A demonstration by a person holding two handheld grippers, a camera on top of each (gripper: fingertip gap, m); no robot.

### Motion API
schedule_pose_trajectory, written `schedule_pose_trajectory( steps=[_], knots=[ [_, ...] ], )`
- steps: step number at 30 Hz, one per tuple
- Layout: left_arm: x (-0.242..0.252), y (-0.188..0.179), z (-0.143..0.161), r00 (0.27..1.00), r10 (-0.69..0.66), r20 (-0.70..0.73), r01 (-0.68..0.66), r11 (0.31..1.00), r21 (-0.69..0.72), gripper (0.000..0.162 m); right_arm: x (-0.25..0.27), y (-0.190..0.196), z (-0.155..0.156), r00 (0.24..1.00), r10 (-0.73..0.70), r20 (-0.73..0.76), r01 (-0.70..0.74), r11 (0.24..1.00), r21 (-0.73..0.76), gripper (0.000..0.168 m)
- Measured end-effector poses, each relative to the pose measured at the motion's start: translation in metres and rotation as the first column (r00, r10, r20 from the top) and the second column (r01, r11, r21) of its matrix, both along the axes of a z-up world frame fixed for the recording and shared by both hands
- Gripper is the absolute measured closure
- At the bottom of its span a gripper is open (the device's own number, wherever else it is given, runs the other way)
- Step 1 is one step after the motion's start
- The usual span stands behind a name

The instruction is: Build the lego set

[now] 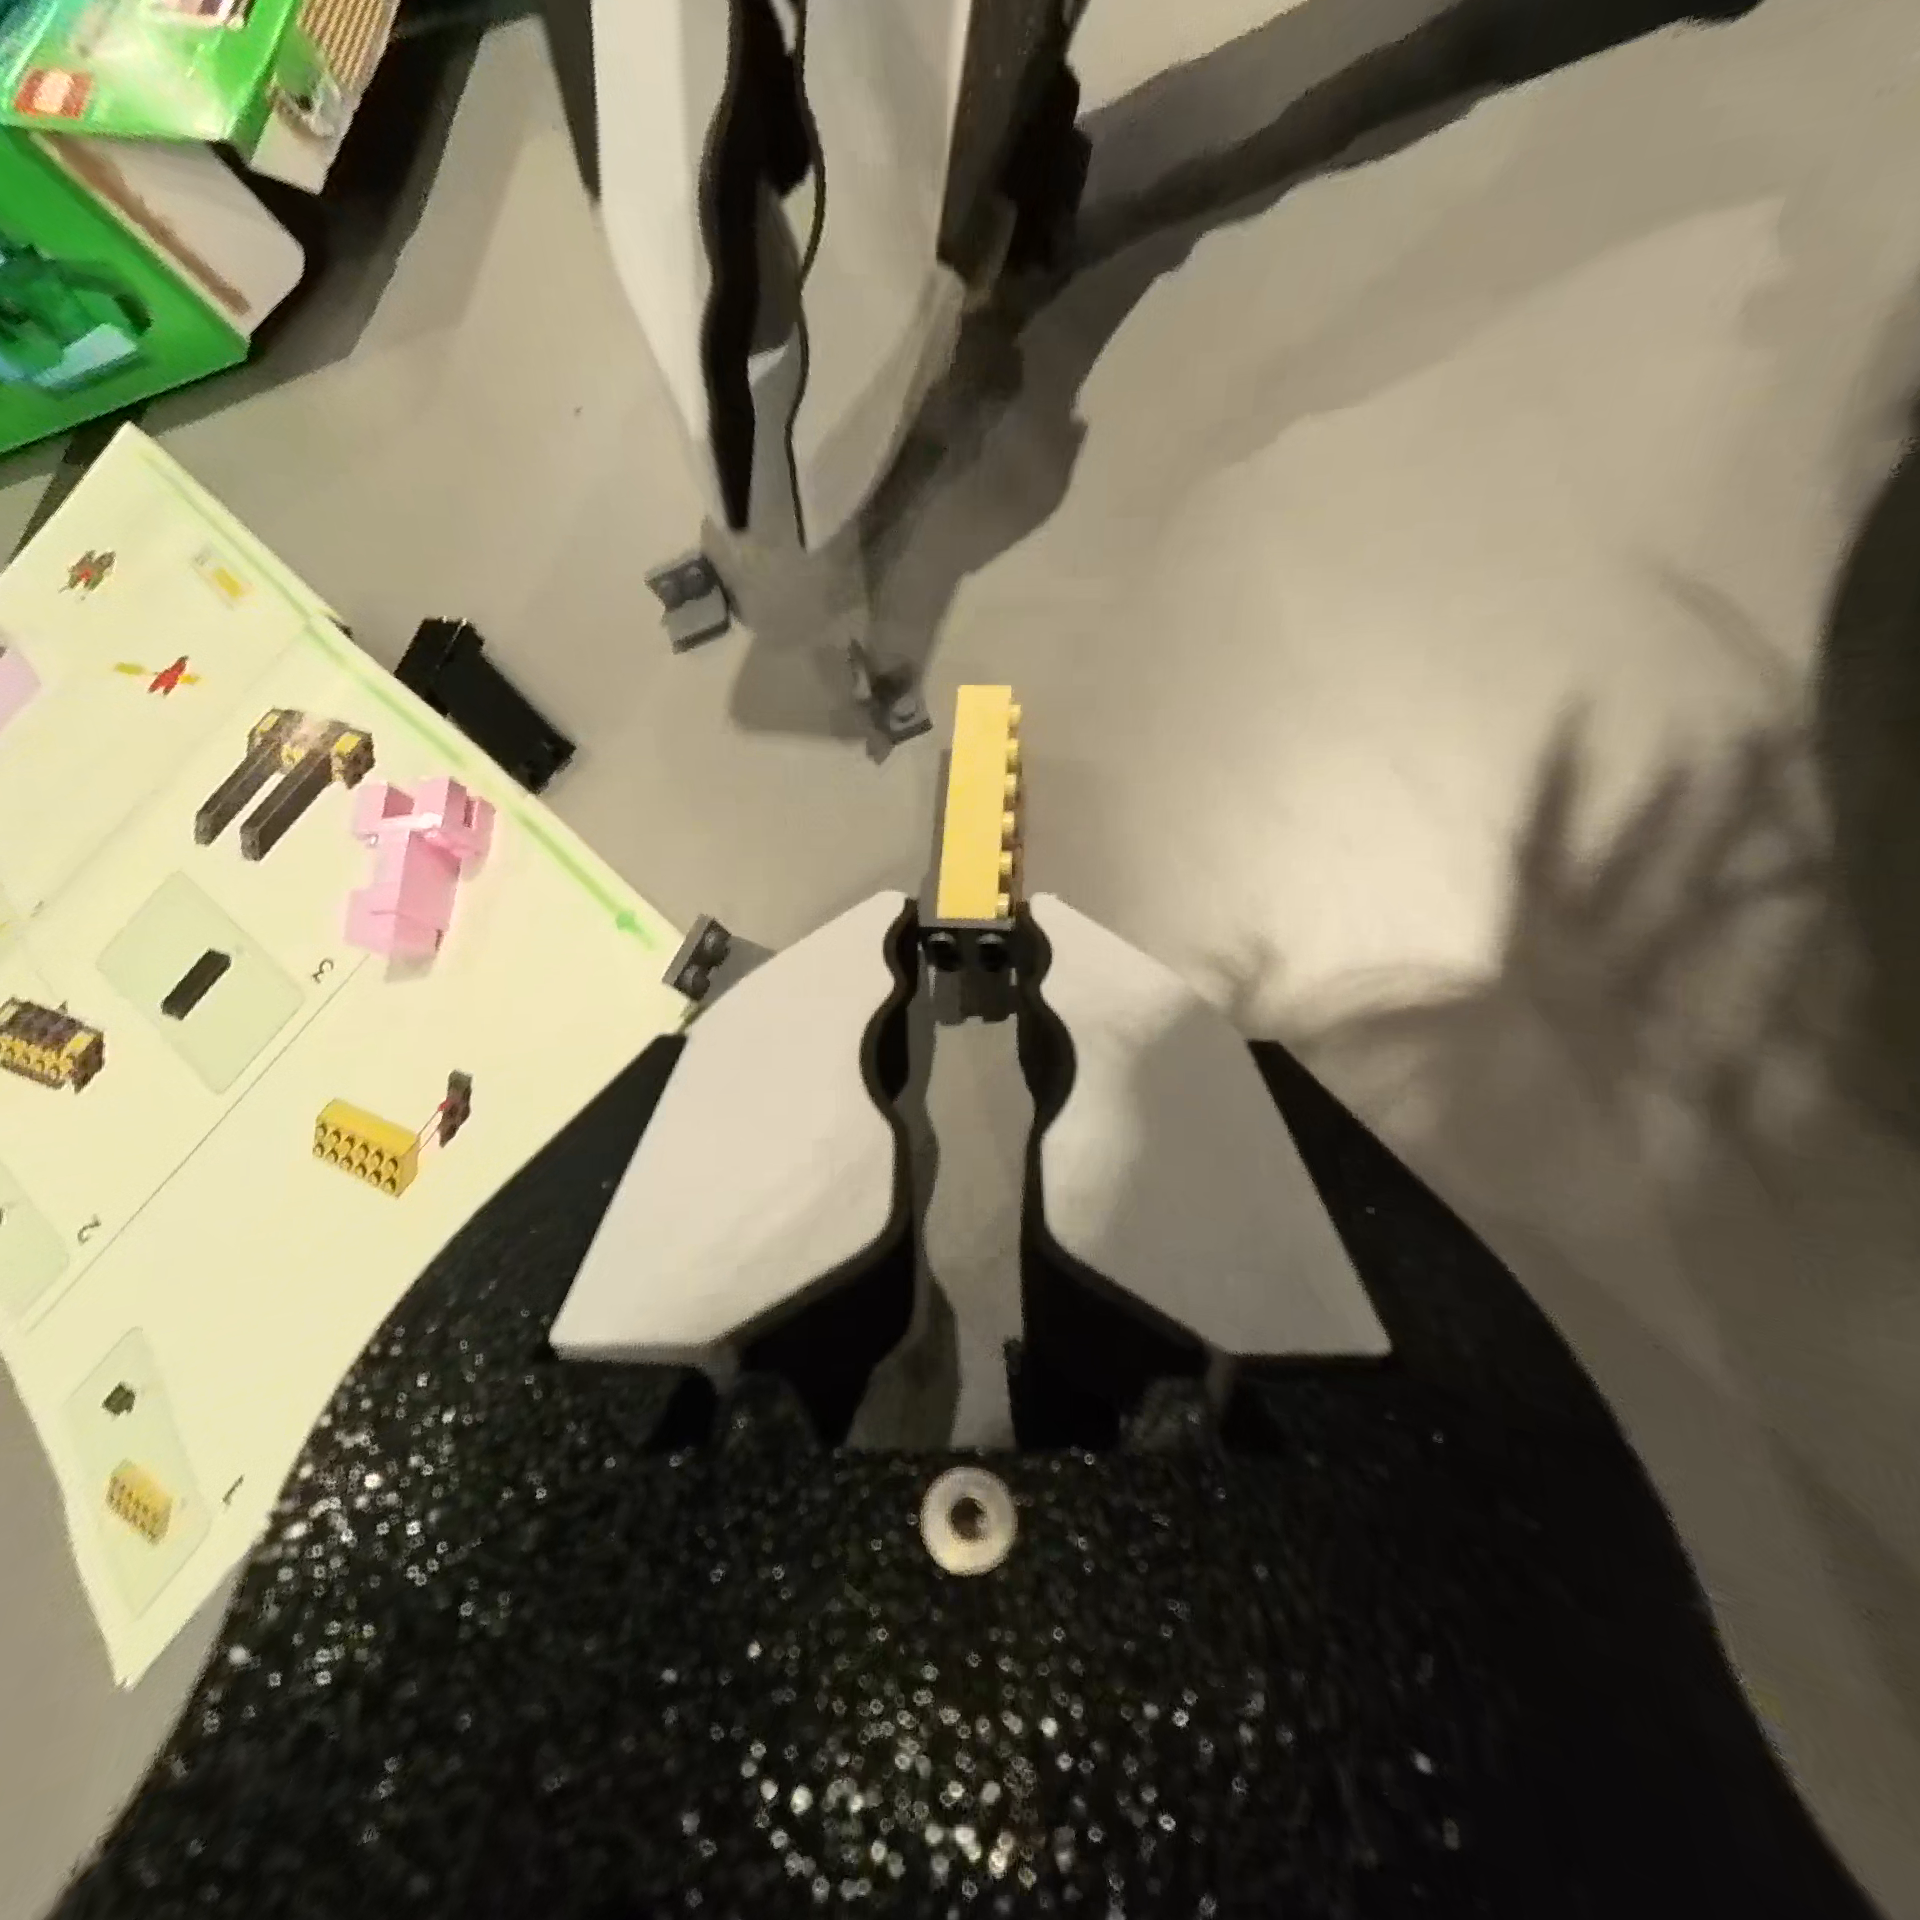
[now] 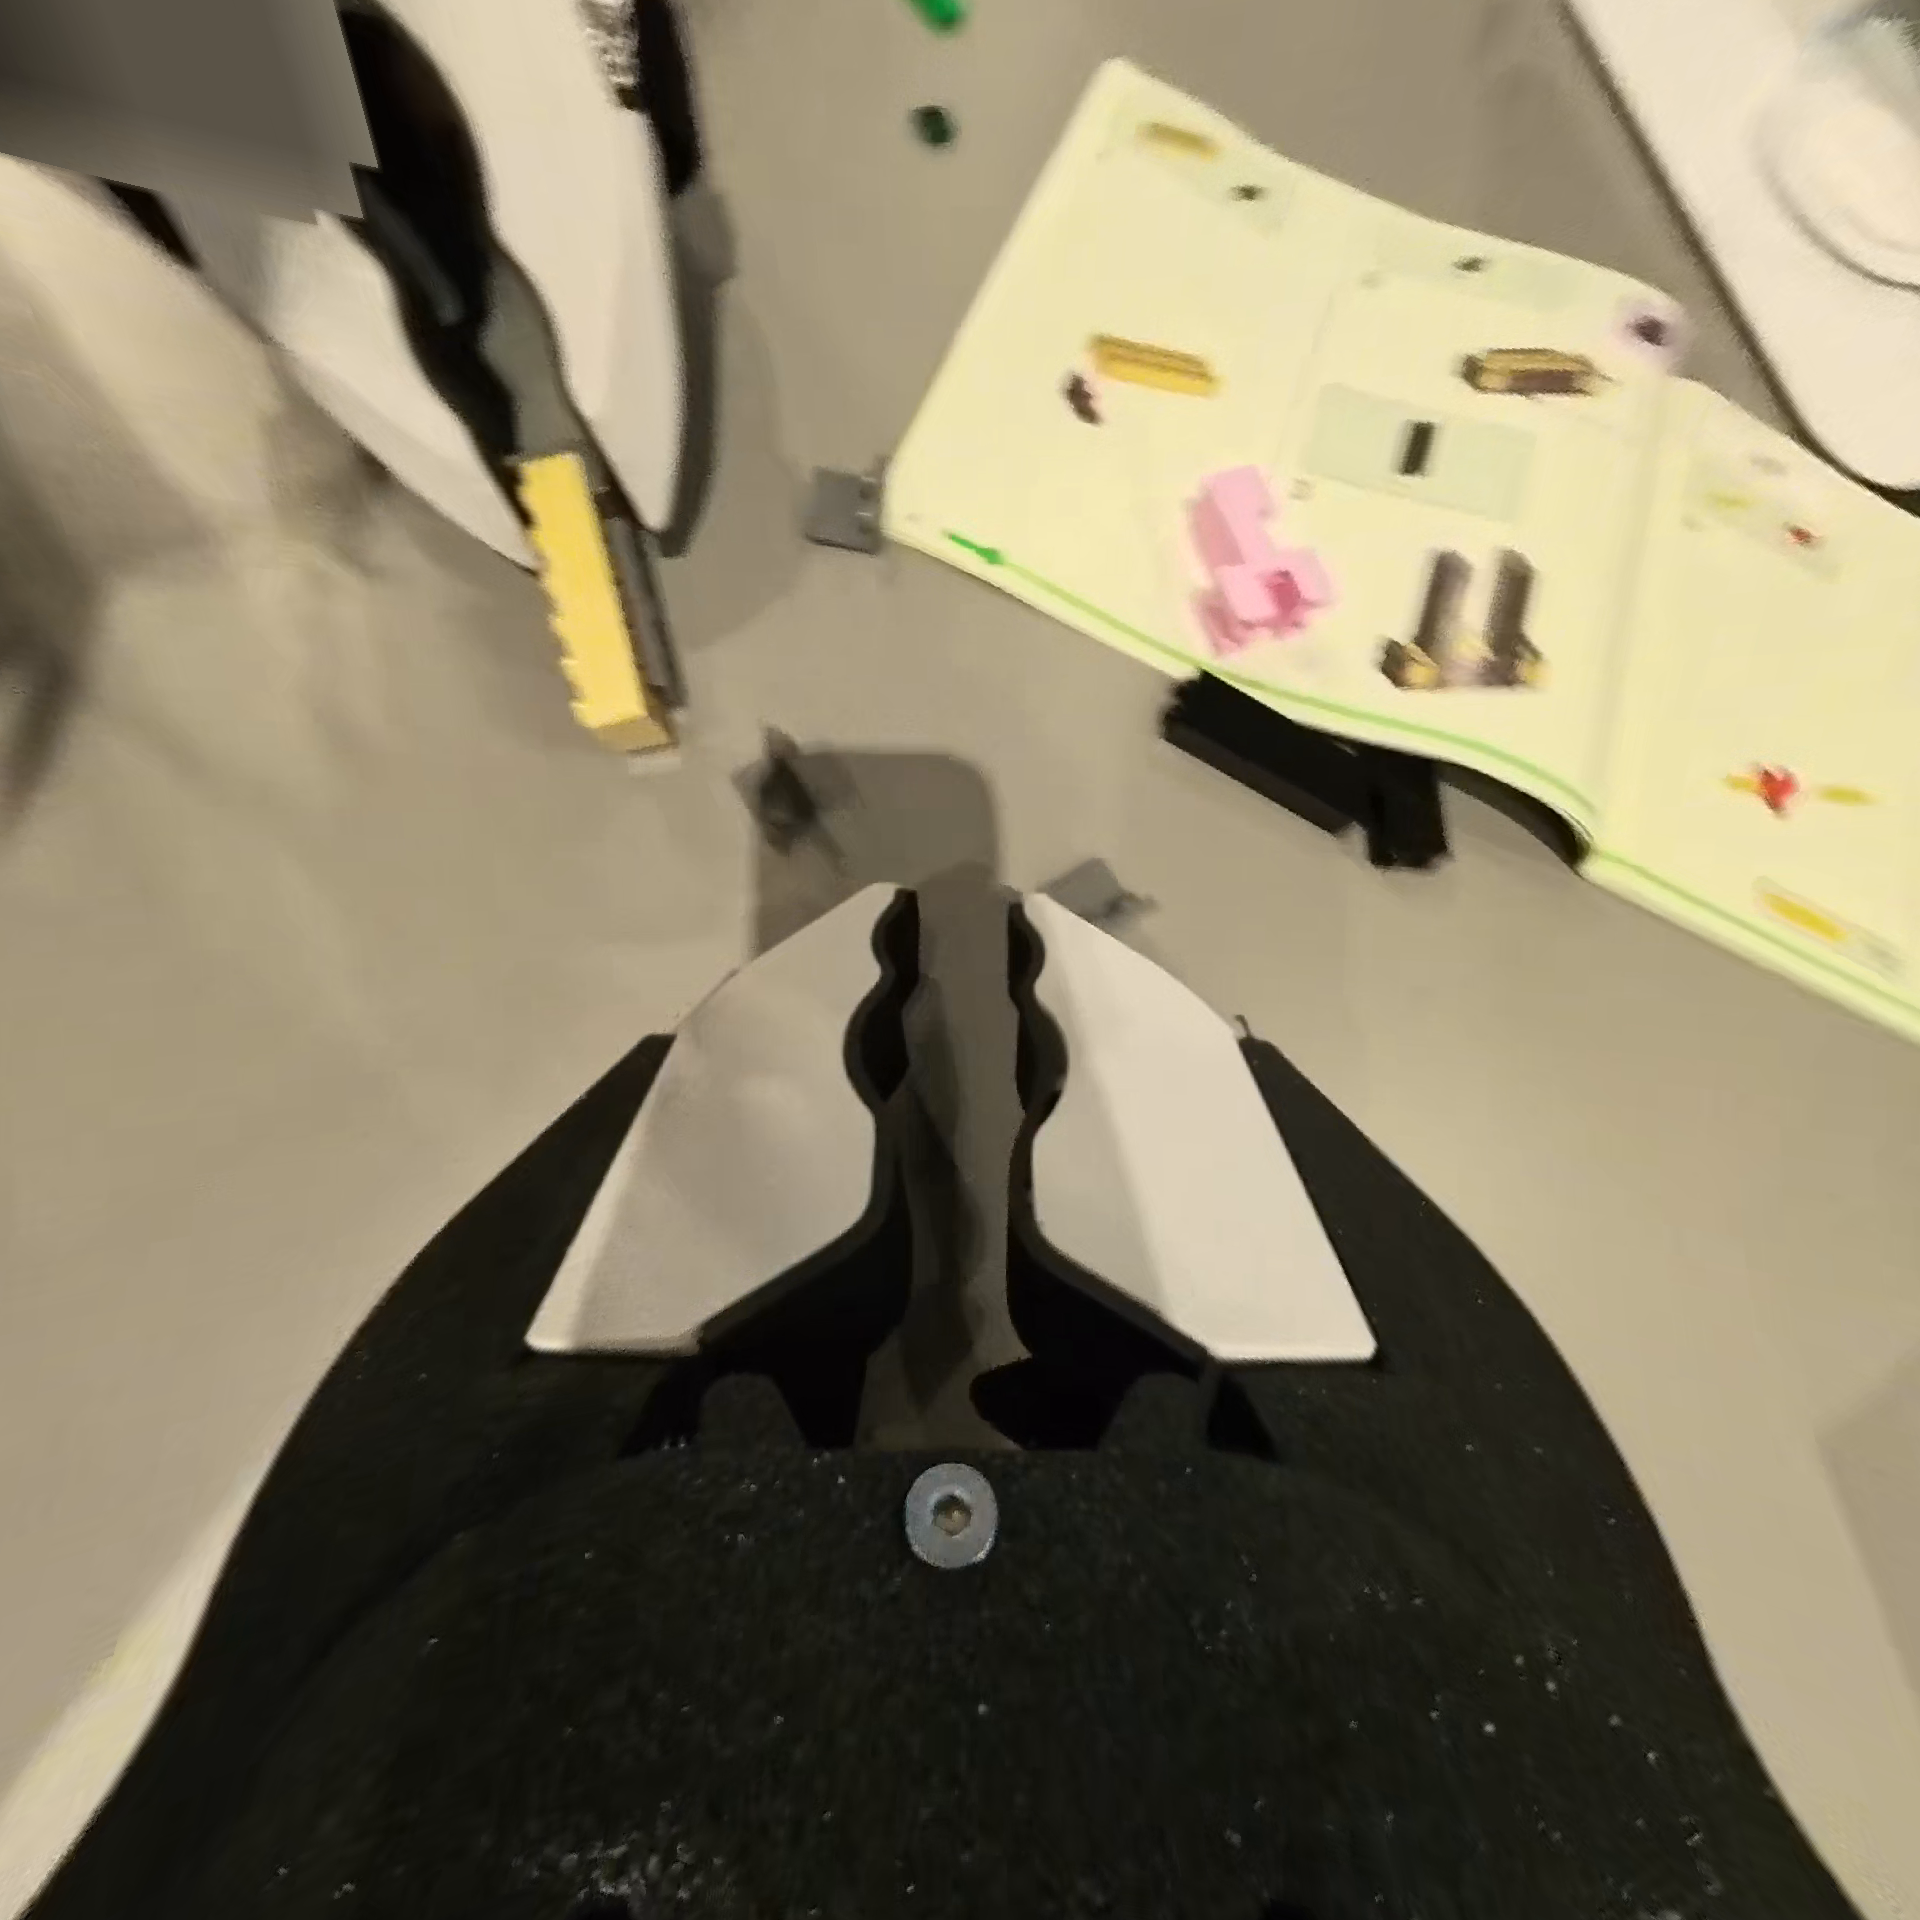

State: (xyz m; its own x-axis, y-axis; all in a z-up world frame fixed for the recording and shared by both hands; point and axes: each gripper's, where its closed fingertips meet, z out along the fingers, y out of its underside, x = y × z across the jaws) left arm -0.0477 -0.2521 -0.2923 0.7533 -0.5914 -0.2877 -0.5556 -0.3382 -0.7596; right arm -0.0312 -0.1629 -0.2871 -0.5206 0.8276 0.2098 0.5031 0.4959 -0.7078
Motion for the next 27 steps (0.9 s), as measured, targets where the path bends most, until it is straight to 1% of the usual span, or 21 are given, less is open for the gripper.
schedule_pose_trajectory(
  steps=[2, 4, 10, 15, 18, 22, 26, 27],
  knots=[
    [-0.001, 0.001, 0.000, 1.000, 0.011, -0.002, -0.011, 1.000, -0.001, 0.145, 0.001, 0.011, -0.003, 1.000, -0.026, -0.017, 0.026, 1.000, 0.008, 0.150],
    [-0.003, 0.001, 0.000, 1.000, 0.024, -0.003, -0.024, 1.000, 0.001, 0.145, 0.002, 0.021, -0.004, 0.999, -0.009, -0.042, 0.009, 1.000, 0.001, 0.148],
    [-0.004, 0.002, 0.000, 1.000, 0.030, 0.001, -0.030, 1.000, -0.005, 0.145, -0.004, 0.026, 0.006, 0.987, 0.134, -0.092, -0.147, 0.977, -0.156, 0.136],
    [-0.007, 0.004, -0.001, 0.998, 0.059, 0.012, -0.059, 0.998, -0.020, 0.145, -0.013, 0.029, 0.002, 0.978, 0.207, -0.031, -0.209, 0.954, -0.215, 0.136],
    [-0.011, 0.005, -0.002, 0.996, 0.093, 0.018, -0.092, 0.995, -0.028, 0.145, -0.017, 0.027, -0.002, 0.970, 0.245, -0.005, -0.241, 0.949, -0.202, 0.137],
    [-0.013, 0.006, -0.002, 0.994, 0.105, 0.025, -0.104, 0.994, -0.036, 0.145, -0.021, 0.023, -0.010, 0.959, 0.279, 0.042, -0.267, 0.946, -0.183, 0.137],
    [-0.014, 0.007, -0.002, 0.993, 0.117, 0.016, -0.116, 0.993, -0.024, 0.145, -0.021, 0.020, -0.010, 0.955, 0.292, 0.050, -0.278, 0.942, -0.189, 0.141],
    [-0.015, 0.007, -0.001, 0.992, 0.123, 0.012, -0.122, 0.992, -0.019, 0.145, -0.020, 0.019, -0.010, 0.955, 0.292, 0.049, -0.278, 0.941, -0.190, 0.144]
  ],
)
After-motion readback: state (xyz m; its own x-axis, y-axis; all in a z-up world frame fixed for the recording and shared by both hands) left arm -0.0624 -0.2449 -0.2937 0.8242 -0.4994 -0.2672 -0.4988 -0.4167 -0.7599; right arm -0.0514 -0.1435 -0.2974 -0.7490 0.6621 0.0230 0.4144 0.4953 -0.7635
